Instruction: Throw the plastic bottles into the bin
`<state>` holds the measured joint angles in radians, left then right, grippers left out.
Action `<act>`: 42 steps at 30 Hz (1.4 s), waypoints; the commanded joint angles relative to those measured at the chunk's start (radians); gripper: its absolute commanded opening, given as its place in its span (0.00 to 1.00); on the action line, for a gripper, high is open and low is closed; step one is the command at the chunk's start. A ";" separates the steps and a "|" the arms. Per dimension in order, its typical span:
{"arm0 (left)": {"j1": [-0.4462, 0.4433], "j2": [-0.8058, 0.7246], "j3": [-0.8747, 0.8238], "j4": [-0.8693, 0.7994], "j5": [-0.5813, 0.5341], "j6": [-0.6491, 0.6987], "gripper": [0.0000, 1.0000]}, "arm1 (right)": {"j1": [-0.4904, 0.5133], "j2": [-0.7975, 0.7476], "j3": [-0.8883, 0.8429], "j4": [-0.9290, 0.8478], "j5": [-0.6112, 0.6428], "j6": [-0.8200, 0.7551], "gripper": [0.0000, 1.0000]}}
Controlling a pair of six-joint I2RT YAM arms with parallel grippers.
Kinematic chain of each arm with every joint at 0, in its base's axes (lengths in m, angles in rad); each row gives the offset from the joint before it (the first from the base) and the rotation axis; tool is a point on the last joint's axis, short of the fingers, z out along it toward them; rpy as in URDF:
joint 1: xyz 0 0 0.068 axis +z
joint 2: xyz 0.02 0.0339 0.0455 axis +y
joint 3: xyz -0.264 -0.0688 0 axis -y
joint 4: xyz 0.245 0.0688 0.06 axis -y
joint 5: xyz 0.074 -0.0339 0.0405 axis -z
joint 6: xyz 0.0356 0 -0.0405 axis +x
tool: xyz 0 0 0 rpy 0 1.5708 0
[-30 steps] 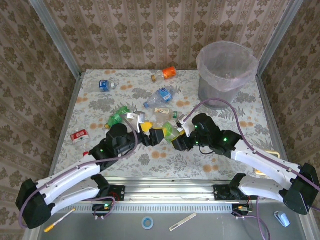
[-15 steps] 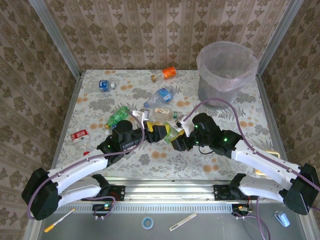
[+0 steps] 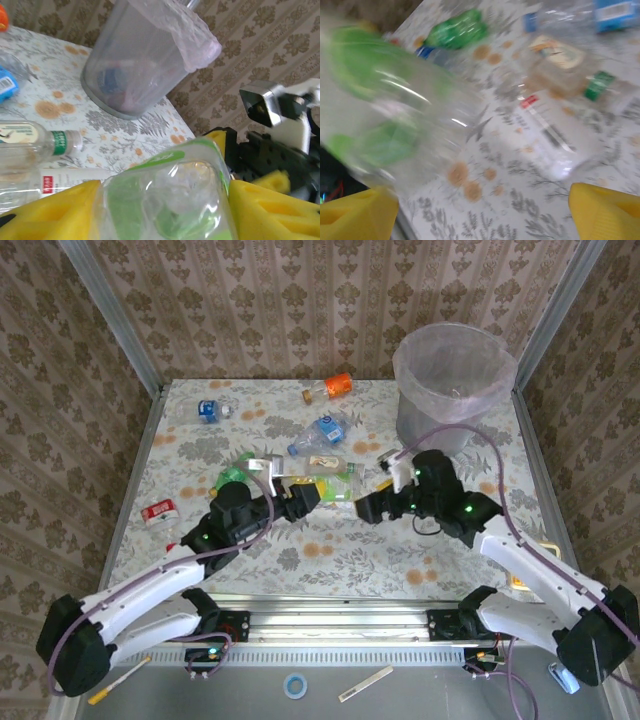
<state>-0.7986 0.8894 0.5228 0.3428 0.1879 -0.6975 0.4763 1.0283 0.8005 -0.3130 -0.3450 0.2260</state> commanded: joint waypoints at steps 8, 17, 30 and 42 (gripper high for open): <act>0.006 -0.175 0.039 -0.193 -0.010 0.154 0.51 | -0.535 0.084 -0.060 0.087 -0.097 0.268 0.83; 0.006 -0.250 0.072 -0.281 -0.007 0.224 0.49 | -0.880 0.246 -0.014 0.145 -0.083 0.424 0.78; 0.004 -0.286 0.160 -0.402 -0.003 0.313 0.49 | -0.986 0.714 0.393 0.303 -0.165 0.547 0.48; 0.003 -0.345 0.258 -0.581 -0.147 0.381 0.50 | -0.906 1.058 0.842 0.174 -0.237 0.486 0.47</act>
<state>-0.7967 0.5495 0.7399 -0.1722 0.1139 -0.3611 -0.4782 2.0411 1.5681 -0.0731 -0.5114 0.7513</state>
